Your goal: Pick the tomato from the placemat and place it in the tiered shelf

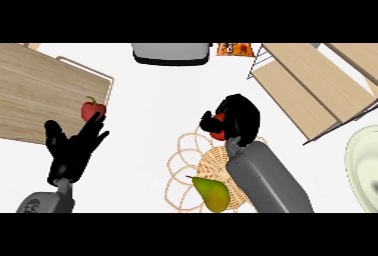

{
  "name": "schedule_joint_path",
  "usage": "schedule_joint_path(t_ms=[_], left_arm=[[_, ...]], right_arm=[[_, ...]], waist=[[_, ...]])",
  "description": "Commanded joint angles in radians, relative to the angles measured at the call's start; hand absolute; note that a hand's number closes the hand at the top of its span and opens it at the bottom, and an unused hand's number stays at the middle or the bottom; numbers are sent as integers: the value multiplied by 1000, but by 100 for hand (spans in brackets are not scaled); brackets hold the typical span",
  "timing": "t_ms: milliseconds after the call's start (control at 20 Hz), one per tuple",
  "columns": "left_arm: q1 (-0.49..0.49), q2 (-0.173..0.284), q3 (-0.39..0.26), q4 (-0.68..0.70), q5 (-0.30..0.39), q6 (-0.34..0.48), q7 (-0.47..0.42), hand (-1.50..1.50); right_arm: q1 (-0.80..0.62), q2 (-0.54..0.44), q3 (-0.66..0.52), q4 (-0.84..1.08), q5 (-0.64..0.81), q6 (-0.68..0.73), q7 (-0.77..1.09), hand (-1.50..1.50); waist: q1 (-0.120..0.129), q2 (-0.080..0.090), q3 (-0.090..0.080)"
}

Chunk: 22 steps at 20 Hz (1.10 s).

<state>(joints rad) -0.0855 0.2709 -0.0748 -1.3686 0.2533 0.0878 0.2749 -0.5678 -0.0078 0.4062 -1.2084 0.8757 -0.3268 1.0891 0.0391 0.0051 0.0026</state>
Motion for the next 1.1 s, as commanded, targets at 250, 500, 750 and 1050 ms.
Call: schedule_joint_path(t_ms=[250, 500, 750, 1050], left_arm=[[-3, -8, -2, 20, -15, 26, 27, 0], [24, 5, 10, 16, -5, 10, 18, 0], [39, 1, 11, 21, -2, -3, -1, 0], [8, 2, 20, 33, -17, 22, 16, 0]], right_arm=[[-424, 7, -149, 135, 299, -23, 368, 150], [-574, 7, -272, 179, 429, 66, 397, 150], [-707, 7, -377, 219, 531, 179, 398, 150], [-834, 7, -513, 242, 641, 230, 399, 150]], waist=[[-2, -10, -7], [-14, -17, -7], [-24, -19, -7], [-35, -11, -5]])
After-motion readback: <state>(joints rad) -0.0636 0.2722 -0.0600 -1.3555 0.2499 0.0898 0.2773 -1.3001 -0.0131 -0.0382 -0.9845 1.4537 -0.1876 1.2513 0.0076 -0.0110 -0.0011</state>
